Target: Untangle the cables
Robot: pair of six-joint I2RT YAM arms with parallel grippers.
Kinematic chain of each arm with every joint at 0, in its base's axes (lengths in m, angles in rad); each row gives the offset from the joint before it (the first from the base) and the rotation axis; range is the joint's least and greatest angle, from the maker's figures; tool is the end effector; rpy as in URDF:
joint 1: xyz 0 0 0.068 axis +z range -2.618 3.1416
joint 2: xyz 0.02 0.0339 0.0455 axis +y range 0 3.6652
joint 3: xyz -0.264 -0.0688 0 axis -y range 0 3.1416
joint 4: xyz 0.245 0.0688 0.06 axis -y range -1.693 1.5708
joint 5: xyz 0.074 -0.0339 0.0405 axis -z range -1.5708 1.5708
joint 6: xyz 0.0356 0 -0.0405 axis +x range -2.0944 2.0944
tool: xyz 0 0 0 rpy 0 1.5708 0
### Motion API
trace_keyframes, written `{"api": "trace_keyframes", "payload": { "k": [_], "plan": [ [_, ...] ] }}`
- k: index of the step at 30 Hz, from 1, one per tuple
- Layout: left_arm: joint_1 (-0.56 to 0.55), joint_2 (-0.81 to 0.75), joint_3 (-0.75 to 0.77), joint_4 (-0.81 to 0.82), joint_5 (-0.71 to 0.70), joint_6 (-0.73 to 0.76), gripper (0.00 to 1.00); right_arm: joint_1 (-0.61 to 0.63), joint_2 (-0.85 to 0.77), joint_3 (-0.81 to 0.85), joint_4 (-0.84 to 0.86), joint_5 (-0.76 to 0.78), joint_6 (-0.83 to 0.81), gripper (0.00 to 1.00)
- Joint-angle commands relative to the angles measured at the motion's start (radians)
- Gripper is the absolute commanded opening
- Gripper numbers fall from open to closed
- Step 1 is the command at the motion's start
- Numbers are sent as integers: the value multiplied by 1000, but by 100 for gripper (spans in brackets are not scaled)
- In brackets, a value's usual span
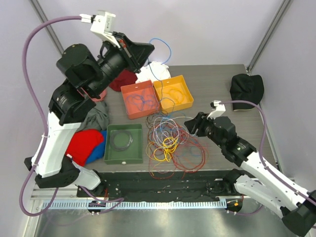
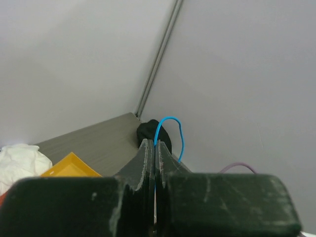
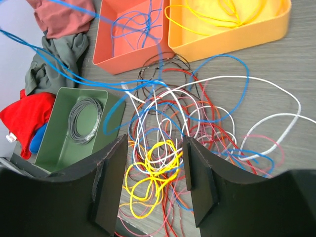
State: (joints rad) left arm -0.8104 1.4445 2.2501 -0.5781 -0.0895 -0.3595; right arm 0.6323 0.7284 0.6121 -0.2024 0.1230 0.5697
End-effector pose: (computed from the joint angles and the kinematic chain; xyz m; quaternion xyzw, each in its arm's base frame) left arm 0.1538 -0.1571 0.6184 0.1048 0.6138 -0.4086 0.6674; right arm 0.1455 0.1012 0.2861 0.0107 0.8095 0.2896 0.5105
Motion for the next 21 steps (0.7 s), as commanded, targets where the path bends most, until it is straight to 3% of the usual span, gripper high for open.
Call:
{"api": "trace_keyframes", "payload": {
  "k": [1,9,21],
  "plan": [
    [-4,-21,-37,57,73,-53,0,6,60,69,185,-28,-42,56],
    [-10,-39,-89,57,80,-62,0,4,247,161,293,-20,-135,56],
    [-24,-41,-92,43,126,-76,0,6,453,169,527,133,-221,57]
  ]
}}
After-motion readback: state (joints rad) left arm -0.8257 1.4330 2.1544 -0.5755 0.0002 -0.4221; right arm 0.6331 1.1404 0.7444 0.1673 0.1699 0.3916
